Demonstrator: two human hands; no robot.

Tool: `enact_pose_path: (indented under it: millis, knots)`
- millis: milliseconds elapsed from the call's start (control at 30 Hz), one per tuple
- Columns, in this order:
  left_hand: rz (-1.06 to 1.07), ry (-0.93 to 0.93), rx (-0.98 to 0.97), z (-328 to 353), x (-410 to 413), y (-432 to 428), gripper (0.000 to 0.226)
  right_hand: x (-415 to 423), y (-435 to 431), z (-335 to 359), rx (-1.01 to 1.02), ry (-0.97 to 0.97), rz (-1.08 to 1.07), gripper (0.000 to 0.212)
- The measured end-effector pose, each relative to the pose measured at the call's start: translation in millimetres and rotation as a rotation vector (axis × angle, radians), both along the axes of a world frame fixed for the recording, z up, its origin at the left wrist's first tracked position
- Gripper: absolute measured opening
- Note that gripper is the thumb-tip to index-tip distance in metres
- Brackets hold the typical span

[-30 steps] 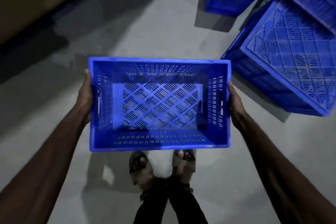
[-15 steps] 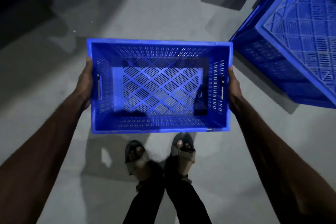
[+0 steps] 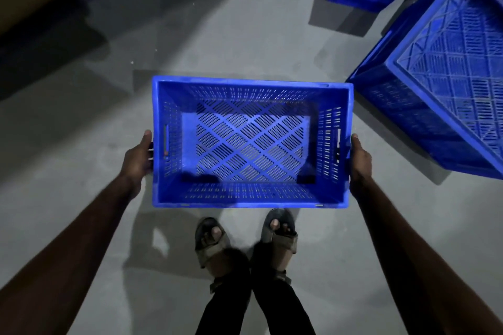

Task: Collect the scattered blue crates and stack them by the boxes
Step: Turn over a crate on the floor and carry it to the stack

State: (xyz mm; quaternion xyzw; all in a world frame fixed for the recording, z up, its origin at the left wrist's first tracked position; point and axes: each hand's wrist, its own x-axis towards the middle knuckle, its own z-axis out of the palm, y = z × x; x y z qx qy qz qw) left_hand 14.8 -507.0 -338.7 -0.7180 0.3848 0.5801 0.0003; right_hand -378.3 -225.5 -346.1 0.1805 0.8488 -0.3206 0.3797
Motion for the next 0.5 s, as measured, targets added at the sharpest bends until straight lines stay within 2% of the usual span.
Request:
enact_pose_path:
  millis: [67,133,233,300,500]
  knots:
    - [-0.009,0.007,0.006,-12,0,-8,0.07,-15,3,-17,-0.146,-0.137,-0.019,0.072]
    - [0.054,-0.036,-0.052,-21,-3,-19,0.088,-26,-3,-23,-0.228,-0.205,0.011,0.067]
    - [0.1,0.048,-0.069,-33,-18,-26,0.082,-34,-17,-26,-0.294,-0.299,0.061,0.07]
    - [0.093,0.104,-0.057,-36,-31,-25,0.081,-34,-25,-29,-0.294,-0.293,0.043,0.077]
    - [0.013,0.071,0.044,-34,-26,-20,0.102,-25,-26,-30,-0.281,-0.233,0.029,0.08]
